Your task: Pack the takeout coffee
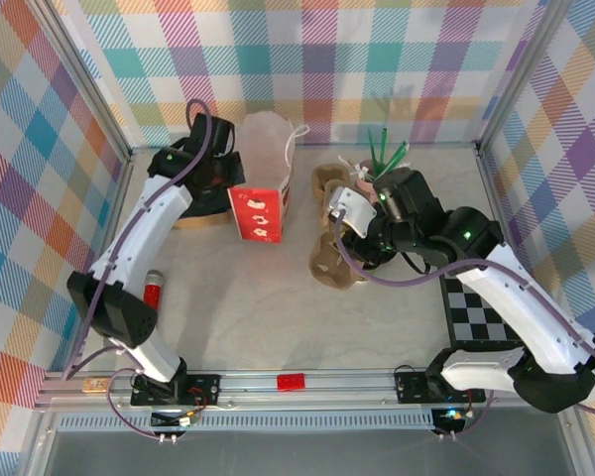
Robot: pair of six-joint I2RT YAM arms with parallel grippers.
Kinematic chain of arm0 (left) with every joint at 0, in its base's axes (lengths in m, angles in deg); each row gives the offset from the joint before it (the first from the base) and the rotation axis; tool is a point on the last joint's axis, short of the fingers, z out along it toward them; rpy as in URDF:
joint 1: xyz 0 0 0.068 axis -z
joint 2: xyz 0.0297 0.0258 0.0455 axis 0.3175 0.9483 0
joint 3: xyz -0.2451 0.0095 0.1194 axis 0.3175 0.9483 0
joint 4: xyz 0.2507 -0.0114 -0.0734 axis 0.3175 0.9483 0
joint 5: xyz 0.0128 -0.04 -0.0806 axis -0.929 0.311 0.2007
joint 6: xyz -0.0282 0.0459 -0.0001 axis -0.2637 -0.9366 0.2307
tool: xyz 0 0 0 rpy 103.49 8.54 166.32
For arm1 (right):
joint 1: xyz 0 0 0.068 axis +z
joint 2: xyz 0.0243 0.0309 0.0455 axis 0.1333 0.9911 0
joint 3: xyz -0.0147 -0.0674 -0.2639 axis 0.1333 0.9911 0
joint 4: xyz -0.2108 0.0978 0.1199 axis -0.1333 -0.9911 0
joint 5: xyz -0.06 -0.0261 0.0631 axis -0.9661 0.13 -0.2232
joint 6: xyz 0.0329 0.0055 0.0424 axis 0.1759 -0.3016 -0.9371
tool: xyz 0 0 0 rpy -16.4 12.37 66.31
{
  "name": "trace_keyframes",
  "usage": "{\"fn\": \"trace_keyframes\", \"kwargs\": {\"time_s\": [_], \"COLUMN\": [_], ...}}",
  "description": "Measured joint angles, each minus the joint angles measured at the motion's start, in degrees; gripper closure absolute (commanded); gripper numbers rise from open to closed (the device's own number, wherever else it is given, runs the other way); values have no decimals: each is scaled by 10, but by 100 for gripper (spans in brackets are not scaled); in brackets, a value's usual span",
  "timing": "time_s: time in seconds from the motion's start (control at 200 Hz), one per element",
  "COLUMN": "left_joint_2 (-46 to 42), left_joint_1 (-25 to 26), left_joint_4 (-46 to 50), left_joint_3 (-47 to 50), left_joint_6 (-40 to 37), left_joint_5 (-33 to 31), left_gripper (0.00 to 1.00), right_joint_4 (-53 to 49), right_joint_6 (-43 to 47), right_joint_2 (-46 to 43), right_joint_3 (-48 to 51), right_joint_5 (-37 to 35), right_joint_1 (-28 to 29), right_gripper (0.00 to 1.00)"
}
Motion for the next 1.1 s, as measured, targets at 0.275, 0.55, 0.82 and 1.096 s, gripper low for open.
{"fn": "trace_keyframes", "kwargs": {"time_s": [0.275, 0.55, 0.82, 1.096], "left_joint_2": [-137, -197, -210, -230], "left_joint_1": [87, 209, 275, 278], "left_joint_4": [34, 85, 120, 123], "left_joint_3": [115, 179, 208, 217], "left_joint_6": [63, 153, 232, 287], "left_joint_5": [-37, -90, -127, -132], "left_gripper": [94, 94, 94, 80], "right_joint_4": [-10, -23, -52, -64], "right_joint_6": [-12, -17, -21, -33], "right_joint_2": [-24, -50, -85, -80], "right_joint_3": [-2, -3, -26, -50], "right_joint_5": [1, 9, 11, 20], "right_joint_1": [13, 23, 23, 23], "right_gripper": [69, 69, 68, 69]}}
